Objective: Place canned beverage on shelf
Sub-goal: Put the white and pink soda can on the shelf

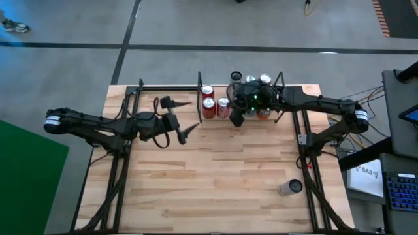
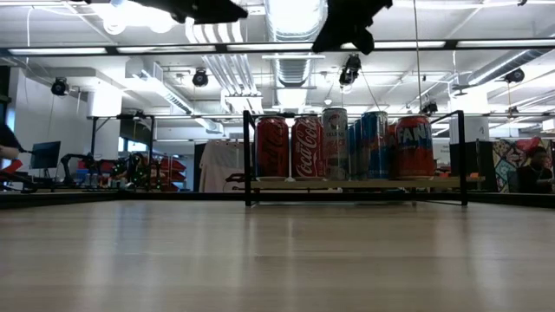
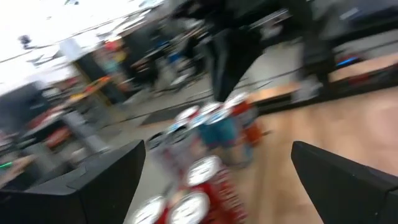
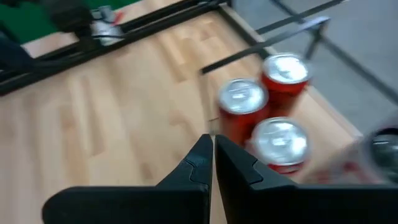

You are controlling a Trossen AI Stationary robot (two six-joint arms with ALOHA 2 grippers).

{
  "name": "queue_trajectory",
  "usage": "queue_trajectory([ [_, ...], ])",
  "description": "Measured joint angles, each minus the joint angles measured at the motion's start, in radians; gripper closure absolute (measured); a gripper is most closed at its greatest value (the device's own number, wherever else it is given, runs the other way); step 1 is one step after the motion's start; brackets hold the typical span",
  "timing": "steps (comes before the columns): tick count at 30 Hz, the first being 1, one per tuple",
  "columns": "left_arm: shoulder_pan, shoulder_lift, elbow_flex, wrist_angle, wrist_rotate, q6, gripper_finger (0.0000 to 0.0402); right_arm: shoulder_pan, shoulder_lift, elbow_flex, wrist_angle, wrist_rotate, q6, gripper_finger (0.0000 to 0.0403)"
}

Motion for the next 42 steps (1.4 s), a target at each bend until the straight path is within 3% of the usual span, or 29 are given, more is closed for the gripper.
queue_trajectory([
  [5, -0.001, 0.006, 0.000, 0.047, 0.187, -0.034, 0.0013, 0.094, 0.000, 0.008, -0.052, -0.017, 0.072, 0.0394],
  [15, -0.005, 0.060, 0.000, 0.100, 0.312, -0.160, 0.0012, 0.301, 0.000, 0.008, -0.180, -0.019, 0.268, 0.0394],
  [28, -0.096, 0.191, 0.001, 0.296, 0.306, -0.256, 0.0012, 0.484, 0.000, 0.008, -0.344, -0.080, 0.623, 0.0394],
  [42, -0.119, 0.199, 0.002, 0.317, 0.302, -0.312, 0.0012, 0.597, 0.000, 0.008, -0.485, -0.254, 1.005, 0.0394],
])
